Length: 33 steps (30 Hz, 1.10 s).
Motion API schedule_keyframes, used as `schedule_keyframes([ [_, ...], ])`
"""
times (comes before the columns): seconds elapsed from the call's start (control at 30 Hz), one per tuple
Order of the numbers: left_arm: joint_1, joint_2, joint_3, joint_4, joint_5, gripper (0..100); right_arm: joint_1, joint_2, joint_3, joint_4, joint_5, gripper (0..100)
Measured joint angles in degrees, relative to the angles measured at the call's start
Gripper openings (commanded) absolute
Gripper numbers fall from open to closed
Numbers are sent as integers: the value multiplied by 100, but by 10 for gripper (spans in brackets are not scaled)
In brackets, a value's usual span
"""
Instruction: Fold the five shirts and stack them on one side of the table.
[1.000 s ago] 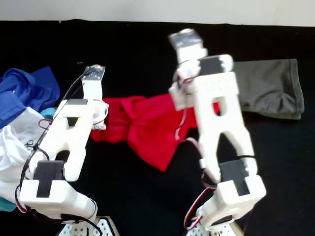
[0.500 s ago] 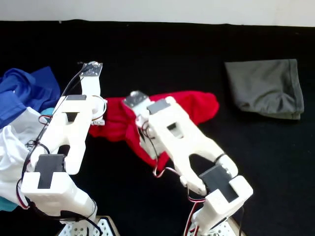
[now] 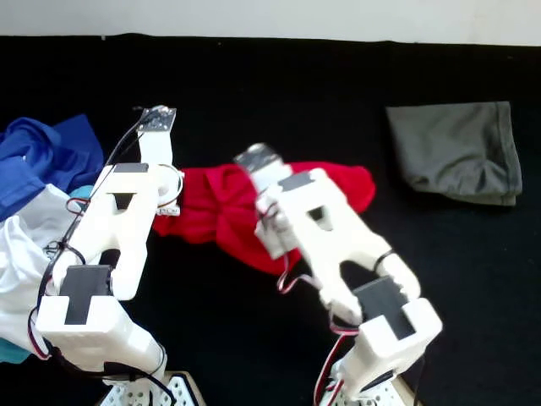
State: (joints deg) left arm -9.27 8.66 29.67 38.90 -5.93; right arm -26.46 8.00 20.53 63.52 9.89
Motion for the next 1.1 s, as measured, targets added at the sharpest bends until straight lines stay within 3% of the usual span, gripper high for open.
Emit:
schedule_keyframes([
  [0.27, 0, 9, -18, 0, 0, 9, 1204, 0, -1916, 1029, 0, 7],
  [0.4, 0, 9, -18, 0, 0, 9, 1424, 0, -3007, 1389, 0, 7],
  [0.6, 0, 9, -18, 0, 0, 9, 1503, 633, -4026, 958, 0, 14],
  [0.83, 0, 9, -18, 0, 0, 9, 1776, 2444, -5222, 545, -149, 247],
  [0.97, 0, 9, -18, 0, 0, 9, 1960, 2699, -6268, 1169, -835, 255],
  [1.1, 0, 9, -18, 0, 0, 9, 1969, 2699, -7218, 2189, -993, 255],
])
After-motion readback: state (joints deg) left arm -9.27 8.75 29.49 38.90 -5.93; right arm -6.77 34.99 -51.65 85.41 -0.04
